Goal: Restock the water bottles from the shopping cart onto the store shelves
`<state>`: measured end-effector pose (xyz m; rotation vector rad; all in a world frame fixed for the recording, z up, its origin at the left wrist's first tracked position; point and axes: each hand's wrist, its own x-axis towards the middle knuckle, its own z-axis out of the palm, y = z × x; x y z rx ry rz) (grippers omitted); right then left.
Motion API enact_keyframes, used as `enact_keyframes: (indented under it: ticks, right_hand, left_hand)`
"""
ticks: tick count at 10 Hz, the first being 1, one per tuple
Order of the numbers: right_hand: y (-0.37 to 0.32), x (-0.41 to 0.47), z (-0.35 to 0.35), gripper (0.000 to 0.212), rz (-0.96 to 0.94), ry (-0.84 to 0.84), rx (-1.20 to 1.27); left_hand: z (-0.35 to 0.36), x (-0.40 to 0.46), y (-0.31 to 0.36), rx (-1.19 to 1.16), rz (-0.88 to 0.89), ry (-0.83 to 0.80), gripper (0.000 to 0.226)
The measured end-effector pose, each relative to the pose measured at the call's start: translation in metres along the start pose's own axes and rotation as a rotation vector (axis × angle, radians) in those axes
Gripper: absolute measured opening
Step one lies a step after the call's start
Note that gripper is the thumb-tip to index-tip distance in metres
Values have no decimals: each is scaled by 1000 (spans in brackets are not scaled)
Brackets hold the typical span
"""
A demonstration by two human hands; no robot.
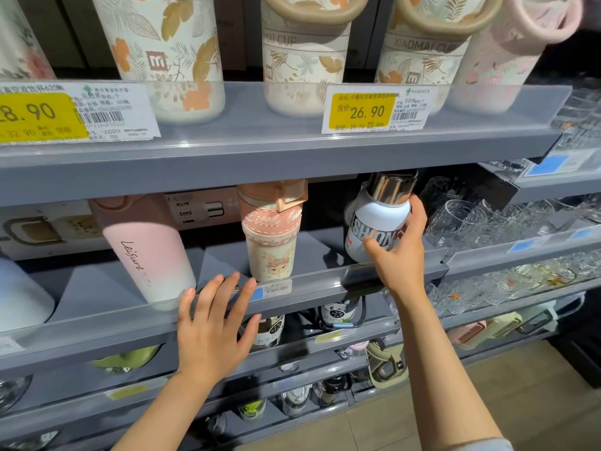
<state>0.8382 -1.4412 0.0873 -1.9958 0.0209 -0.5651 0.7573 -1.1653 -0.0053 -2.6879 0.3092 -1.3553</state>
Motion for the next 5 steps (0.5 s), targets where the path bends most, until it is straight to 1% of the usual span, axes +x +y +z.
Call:
enact_keyframes:
  ticks: [1, 2, 3, 5]
  right_hand:
    - [-1, -2, 6, 96, 7, 63, -13]
    - [-1, -4, 15, 97, 1, 180, -119]
    - [-1, -5, 19, 96, -8, 218, -150]
    - [-4, -10, 14, 101, -4, 199, -135]
  left_hand:
    - [0, -1, 1, -8, 0, 0, 52]
    - [-1, -1, 0, -5, -2, -8, 52]
    - [-1, -1, 2, -17, -7, -8, 52]
    - [-7, 2, 2, -11, -6, -48, 57]
